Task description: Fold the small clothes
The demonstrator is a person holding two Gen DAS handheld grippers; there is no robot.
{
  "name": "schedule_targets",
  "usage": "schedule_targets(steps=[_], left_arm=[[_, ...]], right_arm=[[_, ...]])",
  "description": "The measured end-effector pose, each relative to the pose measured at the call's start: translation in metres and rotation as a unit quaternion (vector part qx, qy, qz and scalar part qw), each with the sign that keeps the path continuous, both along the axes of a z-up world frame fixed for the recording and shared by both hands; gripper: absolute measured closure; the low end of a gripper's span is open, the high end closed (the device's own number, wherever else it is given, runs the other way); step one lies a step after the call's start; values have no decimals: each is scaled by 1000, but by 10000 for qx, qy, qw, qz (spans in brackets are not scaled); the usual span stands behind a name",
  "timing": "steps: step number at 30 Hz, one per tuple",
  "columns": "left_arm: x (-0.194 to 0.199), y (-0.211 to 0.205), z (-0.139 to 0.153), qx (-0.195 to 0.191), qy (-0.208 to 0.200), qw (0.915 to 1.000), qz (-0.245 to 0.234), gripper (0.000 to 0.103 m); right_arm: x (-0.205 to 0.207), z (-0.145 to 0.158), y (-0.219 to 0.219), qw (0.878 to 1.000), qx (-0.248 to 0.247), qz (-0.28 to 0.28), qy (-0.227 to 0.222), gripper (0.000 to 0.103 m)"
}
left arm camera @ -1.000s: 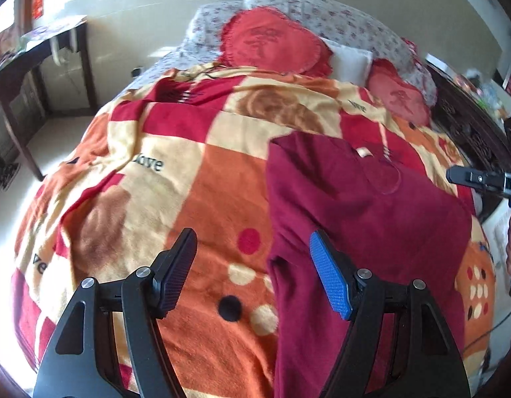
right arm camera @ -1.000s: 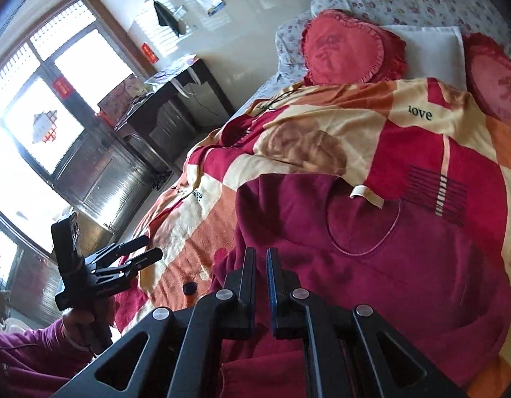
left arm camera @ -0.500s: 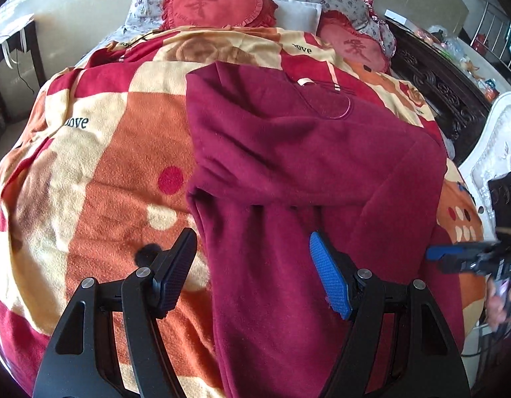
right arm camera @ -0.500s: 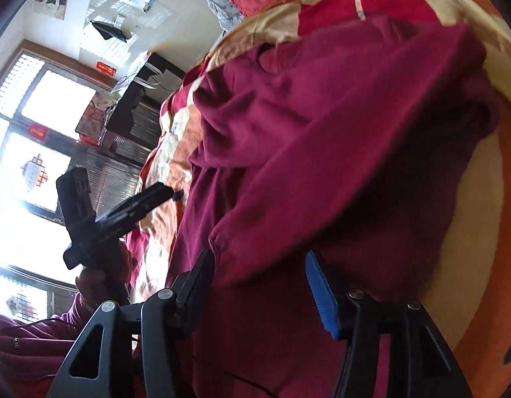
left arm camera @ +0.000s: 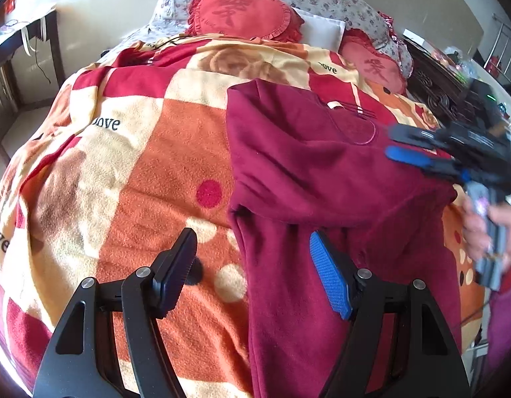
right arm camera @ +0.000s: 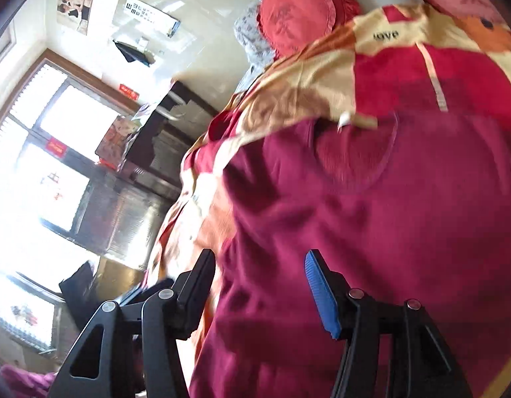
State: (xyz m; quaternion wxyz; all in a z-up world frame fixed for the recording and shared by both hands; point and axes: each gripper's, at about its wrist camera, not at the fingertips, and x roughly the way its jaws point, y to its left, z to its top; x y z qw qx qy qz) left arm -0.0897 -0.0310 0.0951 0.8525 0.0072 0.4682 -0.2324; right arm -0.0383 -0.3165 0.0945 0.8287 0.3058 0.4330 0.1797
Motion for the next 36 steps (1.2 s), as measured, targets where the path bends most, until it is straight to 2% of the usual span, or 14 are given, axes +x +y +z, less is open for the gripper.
schedule_targets(steps=[3, 6, 8, 10, 12, 14, 18, 20, 22, 24, 27, 30, 34, 36], left_arm=[[4, -3, 6, -138, 12, 9999, -57, 32], [-2, -12, 10, -437, 19, 9982, -401, 32], [-12, -22, 6, -596, 80, 9947, -834, 32], [-27, -35, 1, -514, 39, 9905, -1275, 32], [-48, -48, -2, -246, -258, 9844, -1725, 32], [-69, -59, -4, 69, -574, 9748, -2157, 32], [-103, -80, -11, 614, -1030, 9445, -3059, 32], [-118, -88, -17, 925, -1229, 9227, -3534, 32], [-129, -95, -26, 1424, -1548, 9012, -3790, 32], [-132, -97, -35, 1688, -1669, 8861, -3981, 32], [-138, -101, -50, 1991, -1879, 8596, -4314, 32], [-149, -106, -60, 2172, -2304, 8292, -4606, 32], [-155, -107, -58, 2000, -2525, 8133, -4846, 32], [-156, -113, -66, 2246, -2648, 8002, -4890, 32]], right_arm=[[25, -9, 0, 9993, -128, -185, 306, 48], [12, 2, 3, 9999, -40, -117, 52, 48], [-6, 9, 2, 9999, -151, -61, -29, 48], [-30, 13, -2, 9995, -304, -78, -56, 48], [-57, 14, -12, 9995, -272, -169, -56, 48], [-79, 8, -24, 9994, -141, -309, 7, 46], [-111, -5, -40, 9979, 60, -614, 176, 46], [-123, -10, -47, 9968, 150, -746, 223, 46], [-131, -15, -54, 9951, 332, -898, 235, 46], [-139, -19, -61, 9931, 530, -1016, 250, 46], [-146, -19, -66, 9913, 674, -1108, 212, 46], [-147, -20, -69, 9907, 710, -1138, 239, 46], [-147, -20, -70, 9905, 748, -1127, 257, 45], [-147, -20, -70, 9907, 756, -1105, 257, 45]])
